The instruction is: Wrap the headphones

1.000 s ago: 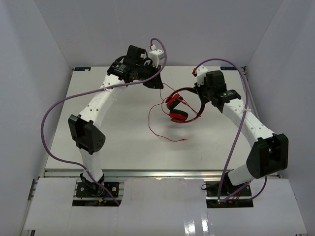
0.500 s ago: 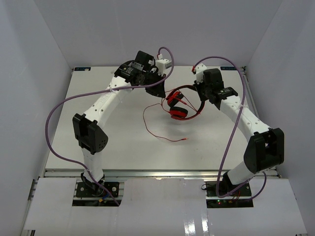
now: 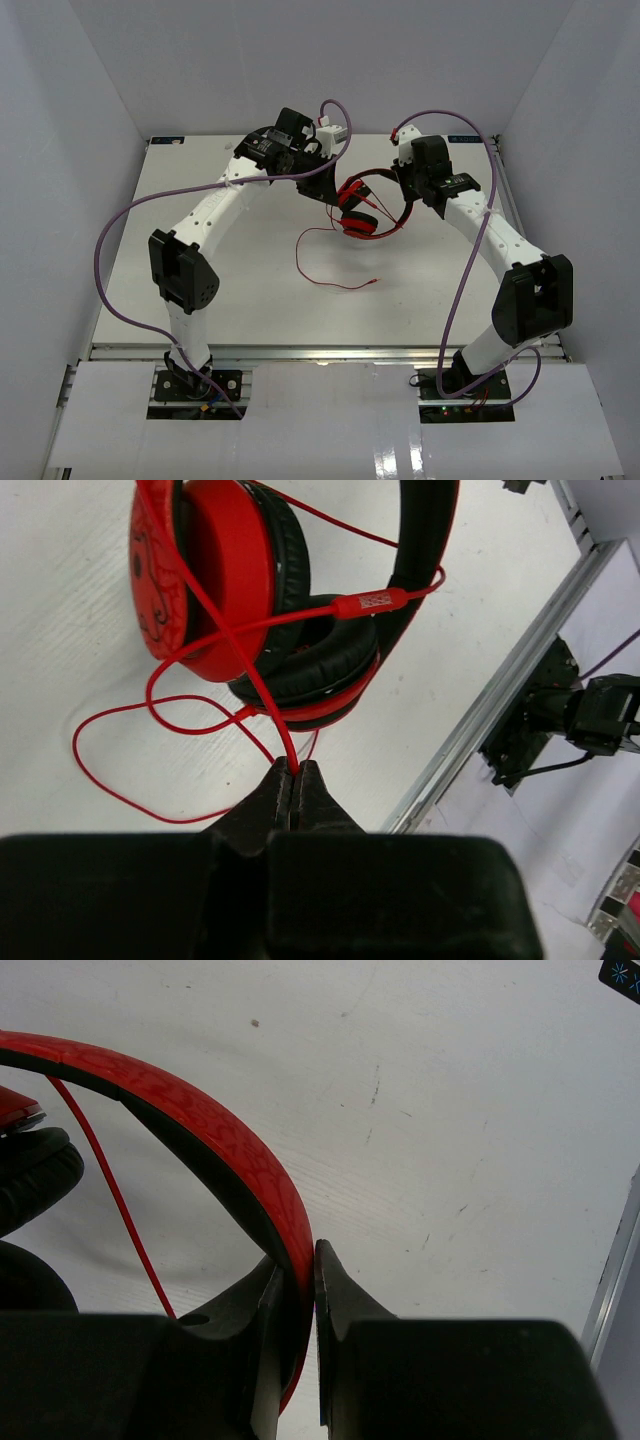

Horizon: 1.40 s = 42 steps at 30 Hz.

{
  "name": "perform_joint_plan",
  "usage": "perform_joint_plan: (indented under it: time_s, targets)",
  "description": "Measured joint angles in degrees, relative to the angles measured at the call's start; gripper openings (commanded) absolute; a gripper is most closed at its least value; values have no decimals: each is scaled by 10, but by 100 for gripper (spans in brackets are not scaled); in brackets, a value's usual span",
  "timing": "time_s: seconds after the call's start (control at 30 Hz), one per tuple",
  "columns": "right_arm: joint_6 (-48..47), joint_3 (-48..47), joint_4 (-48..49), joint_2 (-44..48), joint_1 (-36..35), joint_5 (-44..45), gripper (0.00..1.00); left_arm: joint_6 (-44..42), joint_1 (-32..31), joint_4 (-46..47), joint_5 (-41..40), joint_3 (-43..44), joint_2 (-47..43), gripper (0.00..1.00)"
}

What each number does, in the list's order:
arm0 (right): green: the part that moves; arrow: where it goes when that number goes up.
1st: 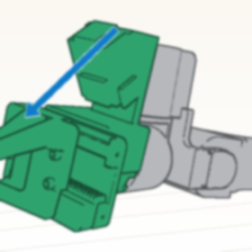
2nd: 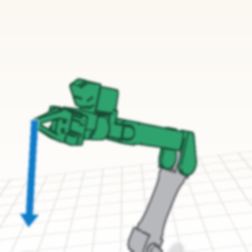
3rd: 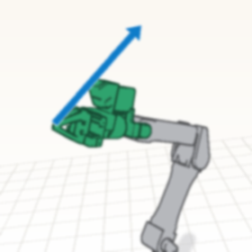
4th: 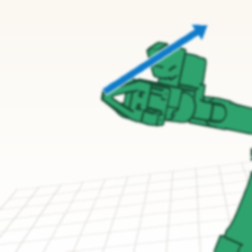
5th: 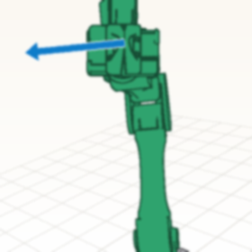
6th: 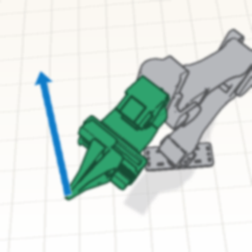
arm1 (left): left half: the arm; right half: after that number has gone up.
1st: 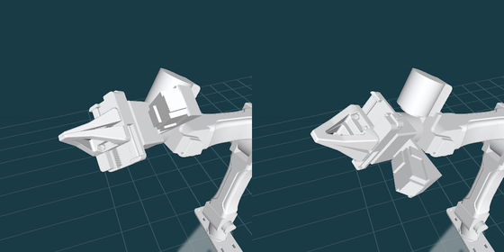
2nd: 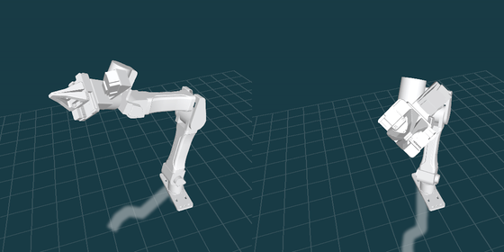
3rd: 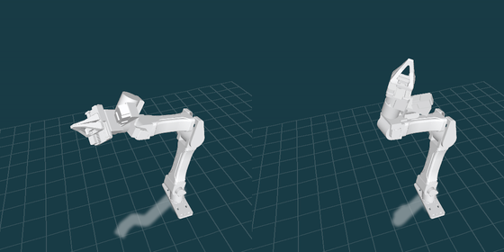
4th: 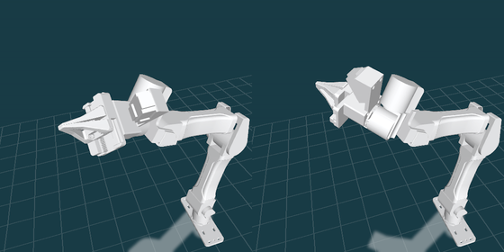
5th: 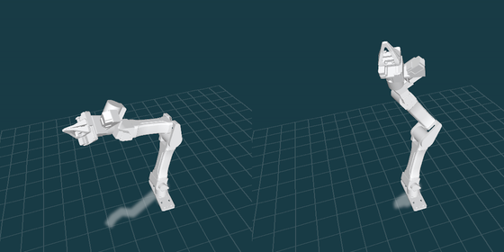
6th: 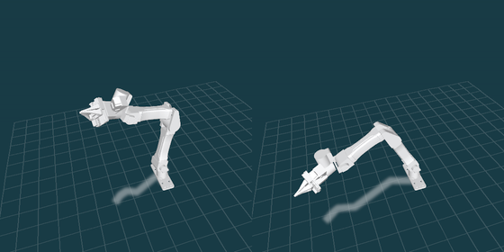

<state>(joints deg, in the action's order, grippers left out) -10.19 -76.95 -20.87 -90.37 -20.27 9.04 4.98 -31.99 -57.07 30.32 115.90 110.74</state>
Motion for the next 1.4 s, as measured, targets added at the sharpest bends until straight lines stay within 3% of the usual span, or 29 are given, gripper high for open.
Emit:
perform_joint_plan:
  time_s: [0.63,0.9,0.97,1.4]
  targets:
    - [54,-36,-12,-35,0,-6,8,135,-1,94,145,-19,48,11]
    - [74,-51,-21,-38,0,-17,8,157,-8,100,151,-15,63,37]
    - [82,-55,-22,-39,0,-21,8,159,-11,100,150,-9,63,52]
    - [131,-92,-46,-60,52,-112,8,159,-15,106,124,10,58,77]
